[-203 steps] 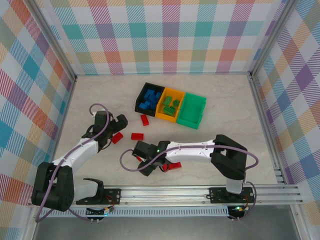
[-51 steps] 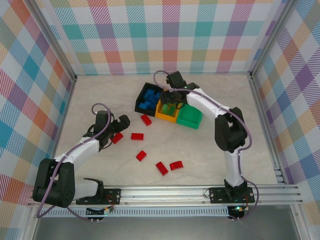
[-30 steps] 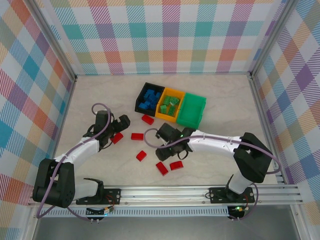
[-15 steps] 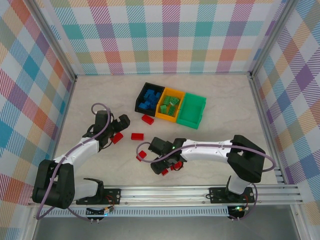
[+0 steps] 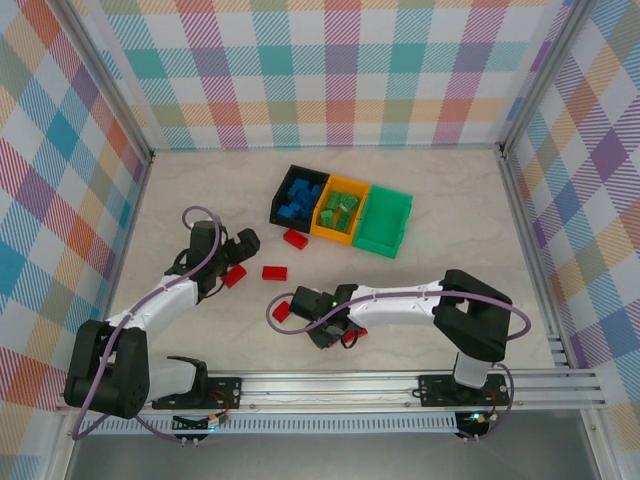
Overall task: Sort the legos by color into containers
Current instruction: Pick up the lego from the bottom-center of the table, then place the lego in the container.
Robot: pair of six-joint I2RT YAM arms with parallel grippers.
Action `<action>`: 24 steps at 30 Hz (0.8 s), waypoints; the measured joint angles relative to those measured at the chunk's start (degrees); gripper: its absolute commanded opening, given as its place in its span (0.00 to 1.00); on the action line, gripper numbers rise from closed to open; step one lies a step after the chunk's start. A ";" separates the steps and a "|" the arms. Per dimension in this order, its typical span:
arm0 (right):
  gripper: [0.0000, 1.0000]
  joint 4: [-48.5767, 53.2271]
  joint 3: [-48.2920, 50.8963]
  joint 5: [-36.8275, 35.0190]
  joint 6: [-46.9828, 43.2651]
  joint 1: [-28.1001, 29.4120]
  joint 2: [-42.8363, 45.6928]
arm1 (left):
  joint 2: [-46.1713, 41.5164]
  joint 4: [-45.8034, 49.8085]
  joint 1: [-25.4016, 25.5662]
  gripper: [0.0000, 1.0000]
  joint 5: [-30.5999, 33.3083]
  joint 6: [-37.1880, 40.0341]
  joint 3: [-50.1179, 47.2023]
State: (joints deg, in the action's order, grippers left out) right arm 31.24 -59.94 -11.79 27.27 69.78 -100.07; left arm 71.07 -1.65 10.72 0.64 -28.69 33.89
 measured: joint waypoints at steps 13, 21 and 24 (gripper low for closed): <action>0.33 -6.29 3.76 -3.80 1.01 -10.38 16.11 | 0.00 0.00 0.00 1.00 0.09 0.00 0.00; 0.33 -13.20 4.09 2.64 0.28 -30.53 17.94 | 0.00 0.00 0.00 1.00 0.37 0.00 0.00; 0.33 -14.19 1.95 5.62 0.17 -35.50 15.98 | 0.00 0.00 0.00 1.00 0.46 0.00 0.00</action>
State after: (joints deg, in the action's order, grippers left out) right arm 17.06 -58.00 -6.17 27.44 34.28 -84.09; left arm 71.07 -1.65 10.72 1.10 -28.69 33.89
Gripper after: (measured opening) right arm 0.332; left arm 0.996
